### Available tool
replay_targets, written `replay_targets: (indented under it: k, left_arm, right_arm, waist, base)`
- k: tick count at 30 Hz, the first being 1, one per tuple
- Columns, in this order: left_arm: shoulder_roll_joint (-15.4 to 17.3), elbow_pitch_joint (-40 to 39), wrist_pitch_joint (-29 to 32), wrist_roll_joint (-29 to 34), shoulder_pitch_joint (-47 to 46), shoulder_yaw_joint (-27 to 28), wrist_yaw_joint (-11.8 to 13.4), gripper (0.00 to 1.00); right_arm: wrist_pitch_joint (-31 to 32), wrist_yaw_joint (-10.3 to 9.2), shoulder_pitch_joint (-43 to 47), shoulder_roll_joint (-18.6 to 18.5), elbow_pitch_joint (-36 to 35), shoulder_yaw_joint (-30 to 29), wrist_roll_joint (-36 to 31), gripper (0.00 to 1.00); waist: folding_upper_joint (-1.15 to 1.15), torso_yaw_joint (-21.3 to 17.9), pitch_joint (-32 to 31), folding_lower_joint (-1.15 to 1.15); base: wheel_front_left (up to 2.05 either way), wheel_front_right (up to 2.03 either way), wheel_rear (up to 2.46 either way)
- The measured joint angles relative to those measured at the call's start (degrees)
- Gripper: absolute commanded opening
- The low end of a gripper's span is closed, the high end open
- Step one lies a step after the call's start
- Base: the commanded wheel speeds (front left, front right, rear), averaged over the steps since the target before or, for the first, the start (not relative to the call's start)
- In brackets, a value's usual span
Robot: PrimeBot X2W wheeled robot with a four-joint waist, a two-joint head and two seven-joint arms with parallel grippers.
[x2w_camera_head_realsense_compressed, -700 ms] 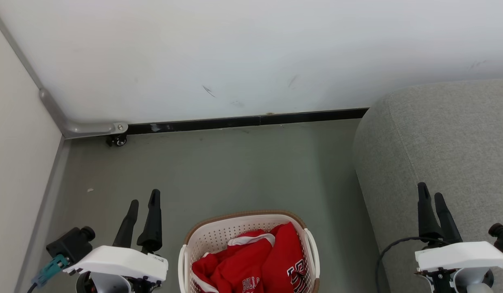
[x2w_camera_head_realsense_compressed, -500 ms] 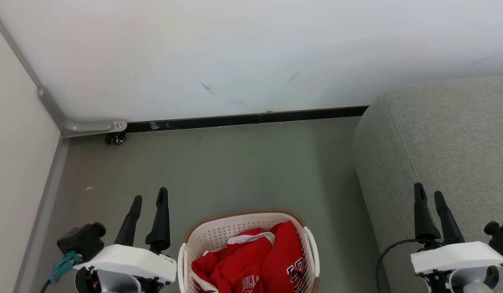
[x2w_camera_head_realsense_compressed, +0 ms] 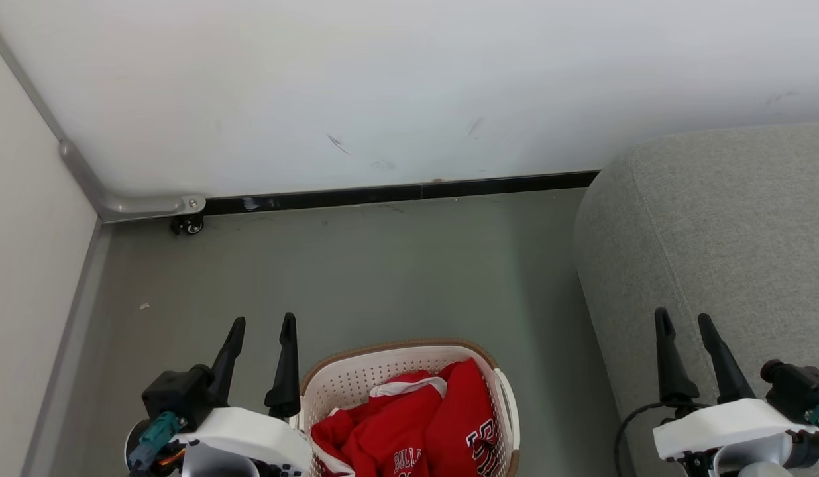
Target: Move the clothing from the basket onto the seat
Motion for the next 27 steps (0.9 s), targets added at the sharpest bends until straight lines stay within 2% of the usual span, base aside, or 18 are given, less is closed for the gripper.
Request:
replay_targets:
  k: [16, 21, 27]
  left_arm:
    - [-0.1, 2.7, -3.0, 11.2, 0.0, -2.5, 1.5, 1.0]
    - [-0.2, 3.9, -3.0, 11.1, 0.0, -2.4, 1.5, 1.0]
    - [-0.3, 5.7, -3.0, 10.2, 0.1, -1.0, 3.0, 1.0]
  right_arm:
    - [-1.0, 0.0, -1.3, 0.3, 2.7, 0.3, -12.7, 1.0]
    - [-0.8, 0.0, -1.3, 0.5, 3.0, 0.4, -13.6, 1.0]
    - [0.5, 0.0, -1.3, 0.6, 3.1, 0.5, -13.8, 1.0]
  waist:
    - [0.0, 0.1, -0.6, 0.0]
    - [0.0, 0.1, -0.9, -0.01]
    - [0.0, 0.0, -0.9, -0.01]
  base:
    - [0.0, 0.0, 0.0]
    - [0.0, 0.0, 0.0]
    - [0.0, 0.0, 0.0]
